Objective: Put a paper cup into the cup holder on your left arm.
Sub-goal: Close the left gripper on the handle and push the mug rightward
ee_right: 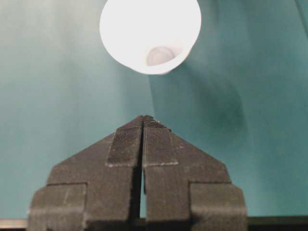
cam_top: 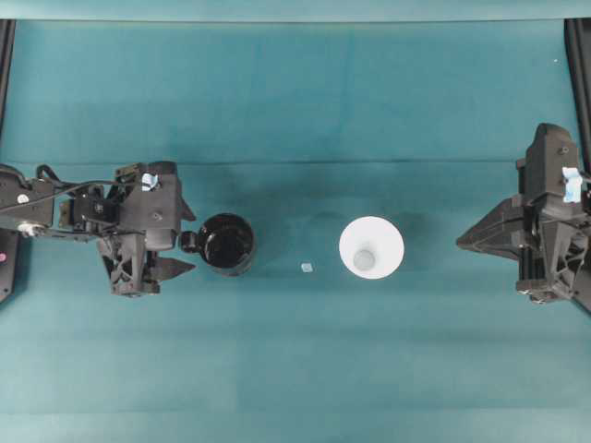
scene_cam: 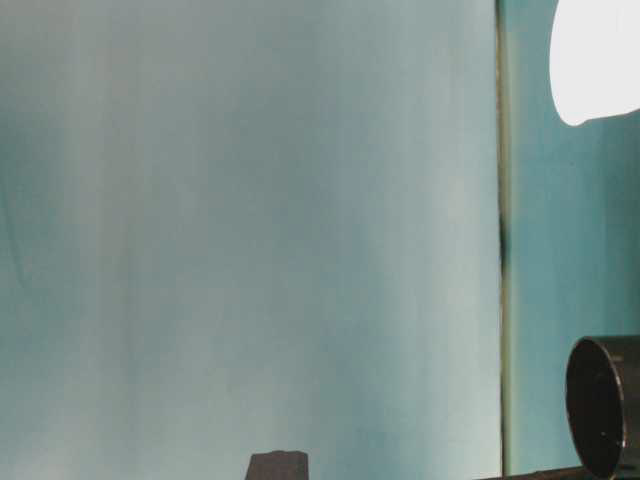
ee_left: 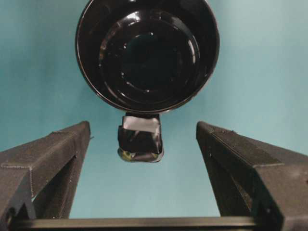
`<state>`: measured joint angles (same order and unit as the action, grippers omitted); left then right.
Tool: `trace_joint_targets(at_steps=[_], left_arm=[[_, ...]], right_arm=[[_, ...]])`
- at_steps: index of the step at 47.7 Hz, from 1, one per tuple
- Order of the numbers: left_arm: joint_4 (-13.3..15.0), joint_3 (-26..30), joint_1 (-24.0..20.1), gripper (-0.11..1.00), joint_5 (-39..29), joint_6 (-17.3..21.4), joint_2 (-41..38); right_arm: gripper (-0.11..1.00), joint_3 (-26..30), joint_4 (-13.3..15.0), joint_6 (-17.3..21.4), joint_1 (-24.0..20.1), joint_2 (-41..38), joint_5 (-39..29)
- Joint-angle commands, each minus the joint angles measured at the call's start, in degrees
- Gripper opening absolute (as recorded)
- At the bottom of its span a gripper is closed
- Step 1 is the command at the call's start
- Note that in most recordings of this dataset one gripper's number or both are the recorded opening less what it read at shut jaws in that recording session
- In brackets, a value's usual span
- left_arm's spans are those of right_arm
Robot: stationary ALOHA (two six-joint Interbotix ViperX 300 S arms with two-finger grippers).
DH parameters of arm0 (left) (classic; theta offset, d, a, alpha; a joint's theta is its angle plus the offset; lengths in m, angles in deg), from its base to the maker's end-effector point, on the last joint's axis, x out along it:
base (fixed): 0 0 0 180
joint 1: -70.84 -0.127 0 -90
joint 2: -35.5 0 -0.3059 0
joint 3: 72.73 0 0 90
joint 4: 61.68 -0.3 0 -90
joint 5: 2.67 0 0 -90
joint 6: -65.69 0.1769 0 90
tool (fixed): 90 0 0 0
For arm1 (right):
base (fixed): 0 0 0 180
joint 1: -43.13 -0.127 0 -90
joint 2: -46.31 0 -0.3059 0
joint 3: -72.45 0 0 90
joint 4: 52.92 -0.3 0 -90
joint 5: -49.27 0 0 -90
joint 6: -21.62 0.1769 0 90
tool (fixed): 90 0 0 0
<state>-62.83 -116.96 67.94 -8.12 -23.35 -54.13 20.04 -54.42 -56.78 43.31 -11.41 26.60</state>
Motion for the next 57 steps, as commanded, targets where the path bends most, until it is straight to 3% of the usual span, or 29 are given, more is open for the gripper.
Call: trace_joint_targets(at_steps=[1,9,18,20,37,57], left_arm=[[-0.09,0.88,-0.09,0.92,0.18,-0.18,0.18],[-0.09,0.88,0.0,0.81,0.18,-0.26,0.18],[-0.09,0.88,0.0,0.37,0.35,-0.18,0.18],[-0.09,0.97,-0.09,0.32,0.35,0.0,0.18],[-0.09,1.67,0.26,0.32,0.53,0.44,0.44],[-0.09,8.44,0.35,0.32,0.18,1.05,1.58]], right_arm=[[-0.01,1.32,0.09,0.44,0.09,-0.09,0.18],[-0.01,1.32,0.35,0.44,0.09,0.0,0.18],[-0.01,1.32,0.35,0.44,0.09,0.0,0.18],[-0.01,1.32,0.35,0.44,0.09,0.0,0.18],[-0.01,1.32,0.35,0.44,0.0,0.09,0.18],[-0.01,1.32,0.35,0.44,0.09,0.09,0.18]])
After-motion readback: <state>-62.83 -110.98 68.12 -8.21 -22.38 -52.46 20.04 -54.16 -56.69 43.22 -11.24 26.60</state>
